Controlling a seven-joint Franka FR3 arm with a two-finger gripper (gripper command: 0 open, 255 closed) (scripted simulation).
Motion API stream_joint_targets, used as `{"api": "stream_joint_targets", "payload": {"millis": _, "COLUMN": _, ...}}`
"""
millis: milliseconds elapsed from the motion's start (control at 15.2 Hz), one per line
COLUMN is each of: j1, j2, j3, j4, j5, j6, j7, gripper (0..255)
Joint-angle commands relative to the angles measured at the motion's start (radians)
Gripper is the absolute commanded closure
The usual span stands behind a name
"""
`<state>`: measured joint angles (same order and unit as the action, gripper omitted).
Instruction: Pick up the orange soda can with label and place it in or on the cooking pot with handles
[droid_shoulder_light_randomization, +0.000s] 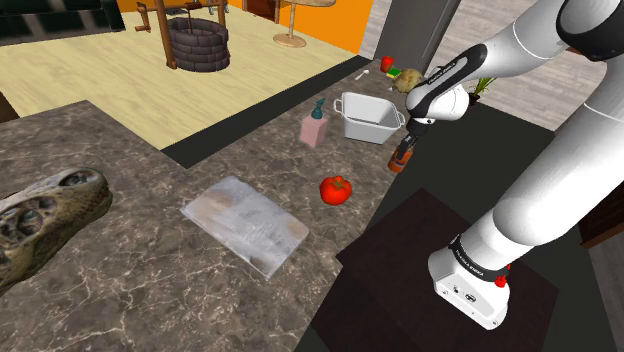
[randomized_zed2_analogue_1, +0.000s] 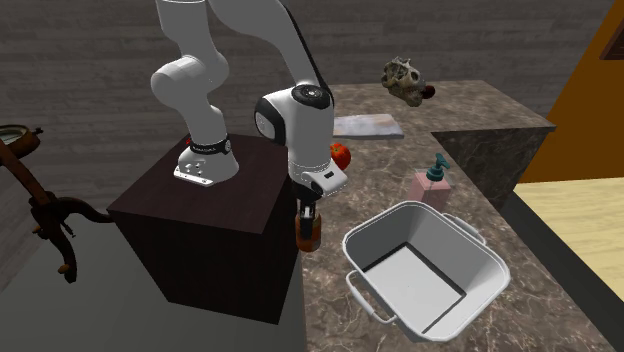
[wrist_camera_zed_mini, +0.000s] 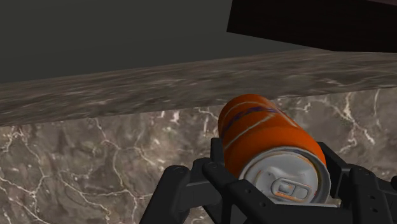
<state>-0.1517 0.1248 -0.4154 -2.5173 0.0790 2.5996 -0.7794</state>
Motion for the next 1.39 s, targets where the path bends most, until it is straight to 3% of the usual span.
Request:
{"api": "stream_joint_targets", "payload": {"millis": 0, "j1": 0.000, "j2": 0.000, "j3": 0.000, "j4": 0.000, "j5": 0.000, "j6": 0.000, "j7": 0.000, "gripper": 255}}
{"api": "stream_joint_targets", "payload": {"millis": 660, "j1": 0.007, "j2": -0.139, "j3": -0.019, "j4": 0.016, "j5": -0.105, "j6": -0.142, "j7": 0.074, "gripper": 255}}
{"api": "stream_joint_targets", "payload": {"millis": 1320, "j1": 0.001, "j2": -0.255, "j3": -0.011, "j4": 0.057, "j5": -0.165, "j6": -0.291, "j7": 0.119, "gripper": 255}}
